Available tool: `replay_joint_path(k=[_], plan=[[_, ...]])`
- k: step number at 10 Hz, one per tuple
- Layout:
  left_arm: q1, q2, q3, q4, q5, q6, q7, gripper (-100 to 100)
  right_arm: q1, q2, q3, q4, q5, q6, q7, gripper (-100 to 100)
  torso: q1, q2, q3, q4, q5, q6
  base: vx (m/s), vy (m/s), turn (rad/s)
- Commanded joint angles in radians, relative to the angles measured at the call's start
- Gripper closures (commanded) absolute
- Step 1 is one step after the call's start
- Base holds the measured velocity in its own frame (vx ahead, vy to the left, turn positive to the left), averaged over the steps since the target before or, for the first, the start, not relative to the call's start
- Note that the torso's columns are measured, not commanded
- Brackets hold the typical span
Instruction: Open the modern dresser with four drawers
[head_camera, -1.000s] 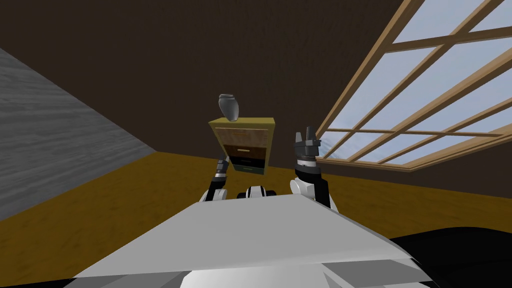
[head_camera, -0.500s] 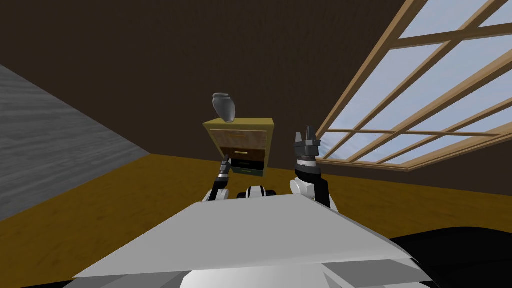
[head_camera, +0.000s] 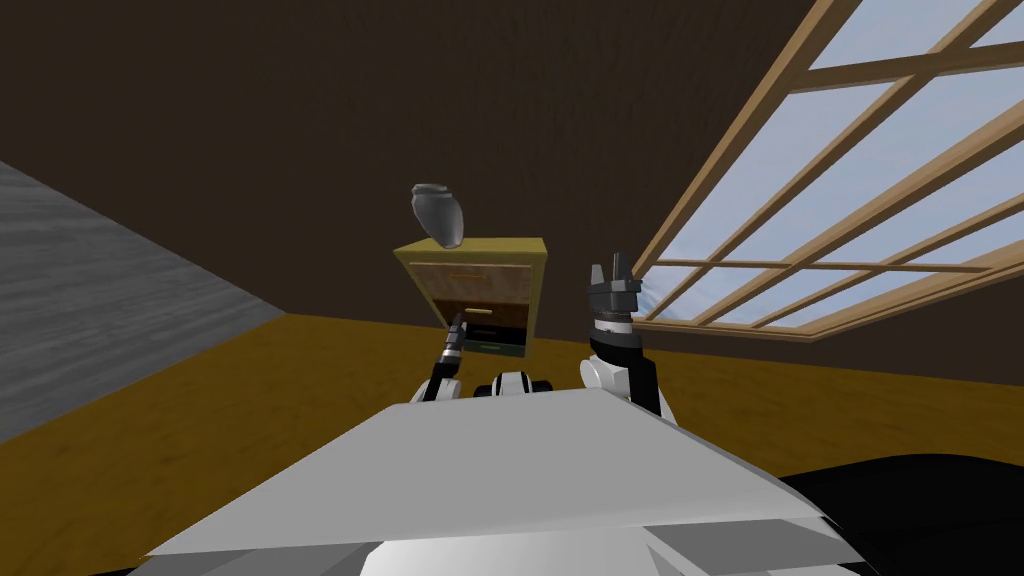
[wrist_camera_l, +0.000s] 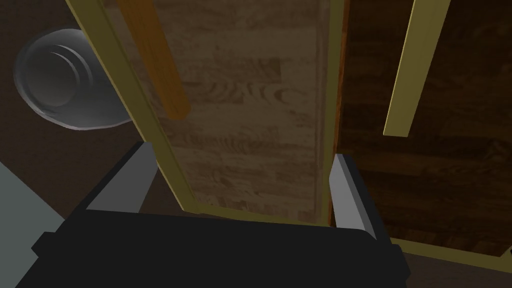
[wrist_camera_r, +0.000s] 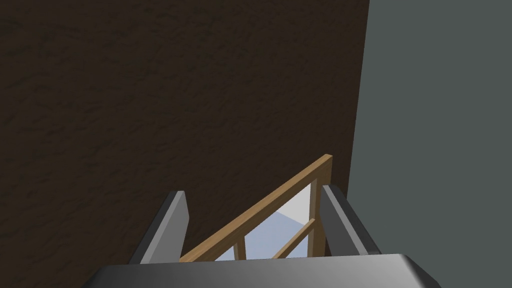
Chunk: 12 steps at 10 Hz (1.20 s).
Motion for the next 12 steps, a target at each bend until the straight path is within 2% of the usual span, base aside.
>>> replay_joint_path(k=[1, 3, 4, 7, 12], plan=[[-0.030, 0.008, -0.007, 0.091, 0.005, -0.001, 0.000, -100, 0.000, 0.000, 0.000, 0.000, 0.000, 0.000, 0.000, 0, 0.000, -0.002, -0.001, 0.000, 0.000, 0.000, 0.124, -0.027, -0.071], [-0.055, 0.013, -0.013, 0.161, 0.008, -0.004, -0.002, -100, 0.000, 0.000, 0.000, 0.000, 0.000, 0.000, 0.000, 0, -0.001, -0.002, -0.002, -0.001, 0.000, 0.000, 0.113, -0.026, -0.048], [-0.055, 0.013, -0.013, 0.161, 0.008, -0.004, -0.002, -100, 0.000, 0.000, 0.000, 0.000, 0.000, 0.000, 0.000, 0, 0.000, -0.001, -0.001, 0.000, 0.000, 0.000, 0.072, -0.002, -0.018], [-0.086, 0.026, -0.021, 0.250, 0.012, -0.009, -0.004, -100, 0.000, 0.000, 0.000, 0.000, 0.000, 0.000, 0.000, 0, 0.000, 0.000, 0.000, 0.000, 0.000, 0.000, 0.071, -0.007, -0.045], [-0.124, 0.064, -0.030, 0.359, 0.016, -0.014, -0.007, -100, 0.000, 0.000, 0.000, 0.000, 0.000, 0.000, 0.000, 0, 0.000, 0.000, 0.000, 0.000, 0.000, 0.000, 0.075, -0.005, -0.037]])
